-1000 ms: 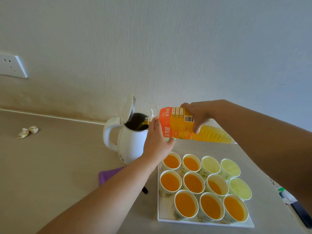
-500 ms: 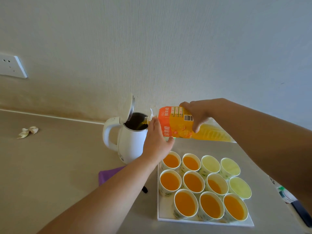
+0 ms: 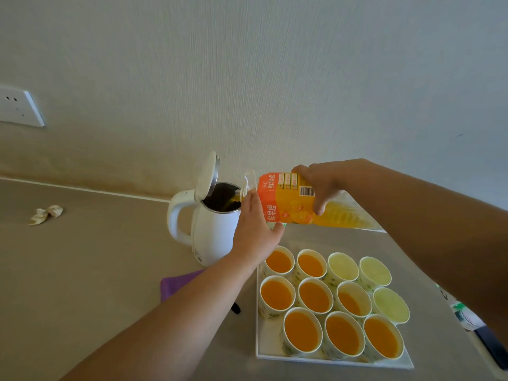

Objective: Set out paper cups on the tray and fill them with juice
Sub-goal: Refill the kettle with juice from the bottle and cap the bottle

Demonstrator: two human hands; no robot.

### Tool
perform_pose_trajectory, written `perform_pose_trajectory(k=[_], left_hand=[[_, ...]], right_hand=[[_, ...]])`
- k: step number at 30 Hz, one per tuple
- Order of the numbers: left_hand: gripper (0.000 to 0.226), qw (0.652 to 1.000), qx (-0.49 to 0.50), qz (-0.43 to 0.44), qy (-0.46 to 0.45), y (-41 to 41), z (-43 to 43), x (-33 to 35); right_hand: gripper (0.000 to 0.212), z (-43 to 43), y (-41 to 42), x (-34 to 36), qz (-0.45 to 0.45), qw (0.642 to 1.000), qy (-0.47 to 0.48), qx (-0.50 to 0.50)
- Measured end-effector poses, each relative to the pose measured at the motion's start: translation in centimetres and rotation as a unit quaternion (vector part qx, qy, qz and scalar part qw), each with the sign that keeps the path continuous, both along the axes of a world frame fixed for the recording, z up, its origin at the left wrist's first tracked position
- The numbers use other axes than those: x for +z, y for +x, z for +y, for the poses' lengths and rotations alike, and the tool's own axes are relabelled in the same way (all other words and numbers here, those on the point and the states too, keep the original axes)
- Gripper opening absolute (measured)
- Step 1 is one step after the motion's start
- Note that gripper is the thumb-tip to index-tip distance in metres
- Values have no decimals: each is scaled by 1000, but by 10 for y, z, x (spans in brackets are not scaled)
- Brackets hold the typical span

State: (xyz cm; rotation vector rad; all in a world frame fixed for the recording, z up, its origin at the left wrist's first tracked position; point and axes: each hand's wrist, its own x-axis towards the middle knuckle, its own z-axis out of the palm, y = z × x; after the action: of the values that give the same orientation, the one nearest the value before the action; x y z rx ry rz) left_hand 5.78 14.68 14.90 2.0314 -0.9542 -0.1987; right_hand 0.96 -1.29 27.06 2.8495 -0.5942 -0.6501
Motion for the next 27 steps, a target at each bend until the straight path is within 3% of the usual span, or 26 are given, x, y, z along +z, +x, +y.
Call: perform_pose_trajectory(k=[27], left_hand=[[86, 1000, 0, 4, 5, -2, 2, 2]], right_hand=[[110, -3, 3, -2, 5, 1000, -24, 11]])
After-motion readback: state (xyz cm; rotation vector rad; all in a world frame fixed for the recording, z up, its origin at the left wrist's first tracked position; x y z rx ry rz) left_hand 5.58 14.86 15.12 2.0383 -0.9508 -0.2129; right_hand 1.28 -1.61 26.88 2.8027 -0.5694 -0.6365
